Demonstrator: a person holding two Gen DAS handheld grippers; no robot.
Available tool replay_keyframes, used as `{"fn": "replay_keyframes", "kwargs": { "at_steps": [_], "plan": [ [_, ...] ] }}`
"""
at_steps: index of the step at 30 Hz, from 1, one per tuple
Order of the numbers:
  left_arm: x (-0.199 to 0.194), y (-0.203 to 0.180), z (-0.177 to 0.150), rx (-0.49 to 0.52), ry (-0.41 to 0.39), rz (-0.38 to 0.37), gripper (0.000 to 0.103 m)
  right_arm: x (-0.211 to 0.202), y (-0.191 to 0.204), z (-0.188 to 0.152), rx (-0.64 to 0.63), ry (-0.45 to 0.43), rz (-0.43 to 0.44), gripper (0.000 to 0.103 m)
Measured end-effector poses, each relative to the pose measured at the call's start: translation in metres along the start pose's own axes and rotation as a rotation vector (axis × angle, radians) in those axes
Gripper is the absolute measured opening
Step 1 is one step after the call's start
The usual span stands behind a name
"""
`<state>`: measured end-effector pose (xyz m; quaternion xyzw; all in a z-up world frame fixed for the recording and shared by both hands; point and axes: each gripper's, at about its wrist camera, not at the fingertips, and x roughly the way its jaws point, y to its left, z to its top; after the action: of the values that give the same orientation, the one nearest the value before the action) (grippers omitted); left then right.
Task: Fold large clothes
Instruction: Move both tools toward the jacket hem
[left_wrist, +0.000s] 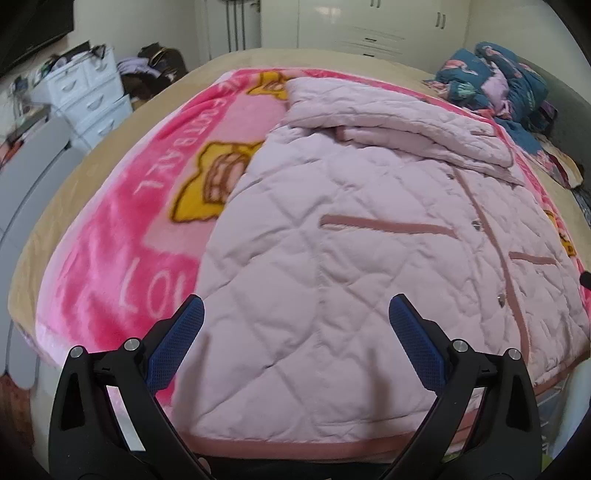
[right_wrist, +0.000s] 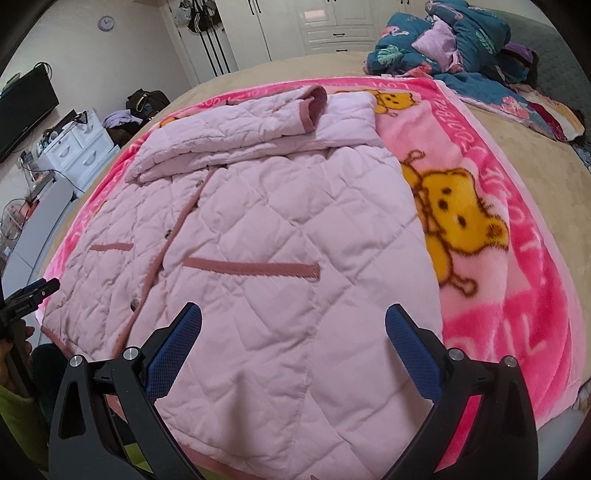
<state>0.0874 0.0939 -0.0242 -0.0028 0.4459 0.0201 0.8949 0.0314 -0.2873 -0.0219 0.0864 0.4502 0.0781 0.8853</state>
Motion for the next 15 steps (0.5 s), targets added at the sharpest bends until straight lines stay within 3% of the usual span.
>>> {"fn": "replay_keyframes", "kwargs": {
  "at_steps": [8, 15],
  "plan": [
    [0.004, 0.036, -0.011, -0.064, 0.052, 0.025, 0.094, -0.003, -0.013, -0.009, 0.026, 0.005, -0.011, 0.099],
    [0.015, 0.050, -0.019, -0.087, 0.137, -0.044, 0.094, -0.002, -0.018, -0.015, 0.035, 0.020, -0.005, 0.099]
  ]
}}
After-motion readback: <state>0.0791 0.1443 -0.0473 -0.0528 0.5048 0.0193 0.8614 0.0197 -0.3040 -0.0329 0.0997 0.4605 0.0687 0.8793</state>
